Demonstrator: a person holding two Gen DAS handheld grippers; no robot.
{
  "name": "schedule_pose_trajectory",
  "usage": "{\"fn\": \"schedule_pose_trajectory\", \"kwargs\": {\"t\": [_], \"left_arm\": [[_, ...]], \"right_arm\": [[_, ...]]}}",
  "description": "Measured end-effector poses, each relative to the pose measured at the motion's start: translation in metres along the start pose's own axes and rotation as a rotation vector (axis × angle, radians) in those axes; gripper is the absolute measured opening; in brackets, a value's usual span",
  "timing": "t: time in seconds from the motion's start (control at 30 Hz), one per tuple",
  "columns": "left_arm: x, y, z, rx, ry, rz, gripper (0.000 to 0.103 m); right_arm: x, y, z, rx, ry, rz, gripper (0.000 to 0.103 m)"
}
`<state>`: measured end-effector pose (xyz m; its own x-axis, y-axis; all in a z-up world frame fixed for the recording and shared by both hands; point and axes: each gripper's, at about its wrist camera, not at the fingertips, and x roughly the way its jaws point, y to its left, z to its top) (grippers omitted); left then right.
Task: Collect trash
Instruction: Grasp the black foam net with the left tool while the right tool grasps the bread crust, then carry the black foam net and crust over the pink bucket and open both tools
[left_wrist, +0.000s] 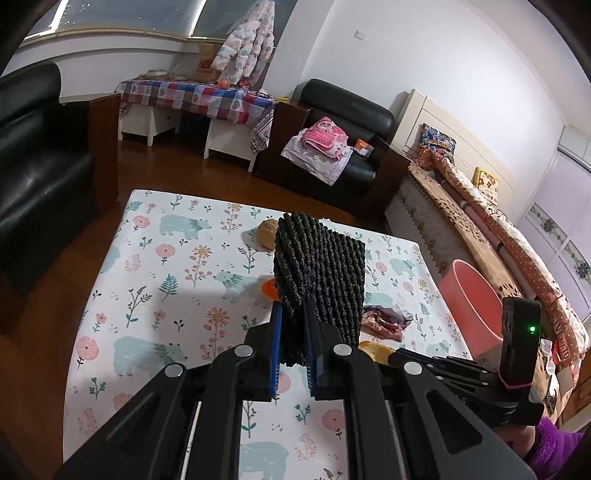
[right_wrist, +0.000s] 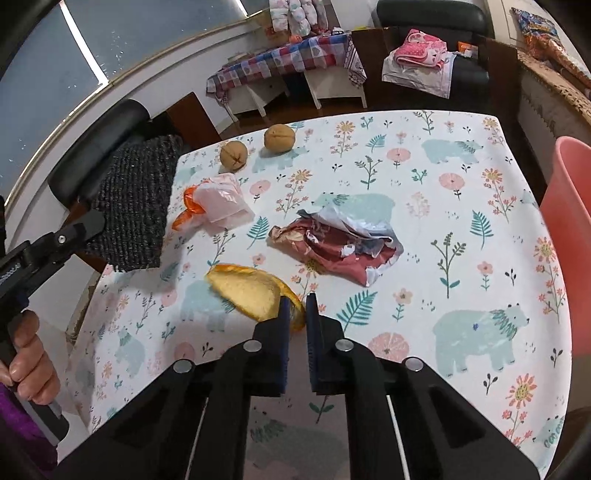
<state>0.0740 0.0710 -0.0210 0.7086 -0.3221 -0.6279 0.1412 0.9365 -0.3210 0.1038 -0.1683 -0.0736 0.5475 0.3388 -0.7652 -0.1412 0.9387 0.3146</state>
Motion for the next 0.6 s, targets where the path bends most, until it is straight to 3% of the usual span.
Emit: {"fn": "schedule_pose_trajectory", "kwargs": {"t": [0.33, 0.6], "left_arm": [[0.003, -0.025, 0.002, 0.034, 0.016, -0.028, 0.01], [0.009, -0.06, 0.007, 0.084, 0.026, -0.066, 0.01]], "right_arm": [[-0.051, -0.017, -0.001, 0.037, -0.127, 0.015, 0.005], [-0.092, -0.047, 0.003, 0.114, -0.239, -0.022, 0.005]]}}
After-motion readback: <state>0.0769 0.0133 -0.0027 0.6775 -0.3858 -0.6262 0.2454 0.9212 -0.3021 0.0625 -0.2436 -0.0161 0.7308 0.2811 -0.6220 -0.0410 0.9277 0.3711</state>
